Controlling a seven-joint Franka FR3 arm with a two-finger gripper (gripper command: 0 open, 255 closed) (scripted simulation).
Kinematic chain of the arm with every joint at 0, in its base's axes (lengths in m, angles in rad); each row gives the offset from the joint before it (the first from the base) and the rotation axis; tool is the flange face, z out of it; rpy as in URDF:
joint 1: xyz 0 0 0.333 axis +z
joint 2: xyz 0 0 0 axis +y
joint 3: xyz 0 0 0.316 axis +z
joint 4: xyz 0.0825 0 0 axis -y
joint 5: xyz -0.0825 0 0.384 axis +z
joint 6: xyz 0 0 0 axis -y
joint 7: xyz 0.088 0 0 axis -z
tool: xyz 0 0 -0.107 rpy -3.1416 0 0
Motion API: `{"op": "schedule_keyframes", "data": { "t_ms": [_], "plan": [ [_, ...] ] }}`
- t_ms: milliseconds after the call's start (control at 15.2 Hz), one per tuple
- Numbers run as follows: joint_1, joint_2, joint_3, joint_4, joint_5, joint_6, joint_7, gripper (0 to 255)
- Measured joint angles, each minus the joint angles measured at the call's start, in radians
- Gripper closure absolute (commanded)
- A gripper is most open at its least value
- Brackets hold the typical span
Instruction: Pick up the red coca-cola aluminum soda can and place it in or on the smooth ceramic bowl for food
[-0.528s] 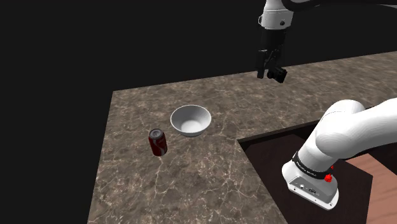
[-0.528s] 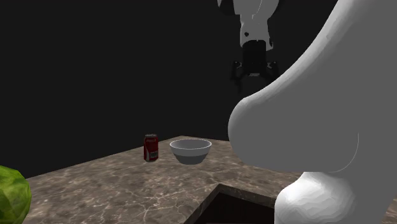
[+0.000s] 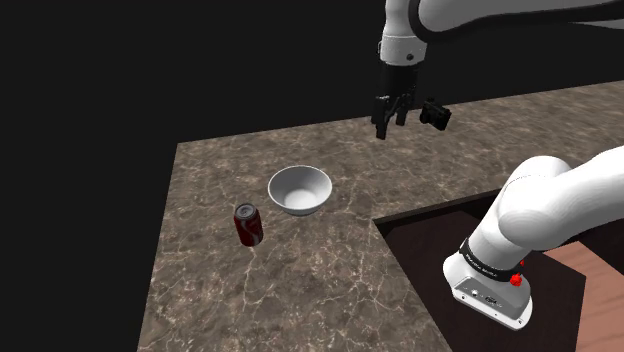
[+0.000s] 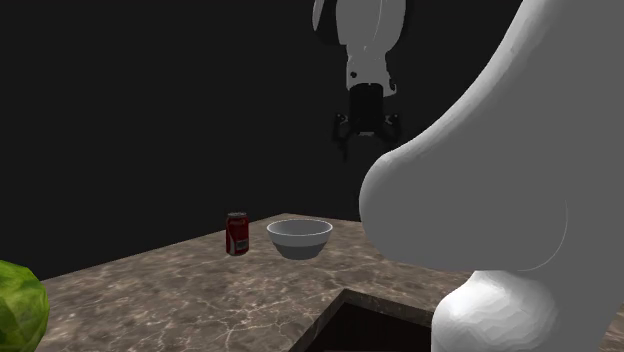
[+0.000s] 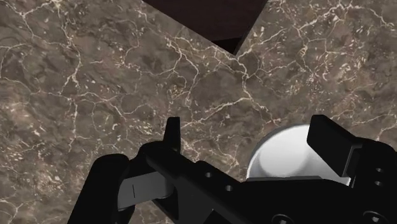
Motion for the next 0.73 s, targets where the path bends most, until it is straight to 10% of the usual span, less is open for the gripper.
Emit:
{"op": "schedule_keyframes", "data": {
  "t_ms": [726],
  "plan": [
    [0.067,0.271,0.193,0.079,0.065,0.239,0.199,0]
  ]
}}
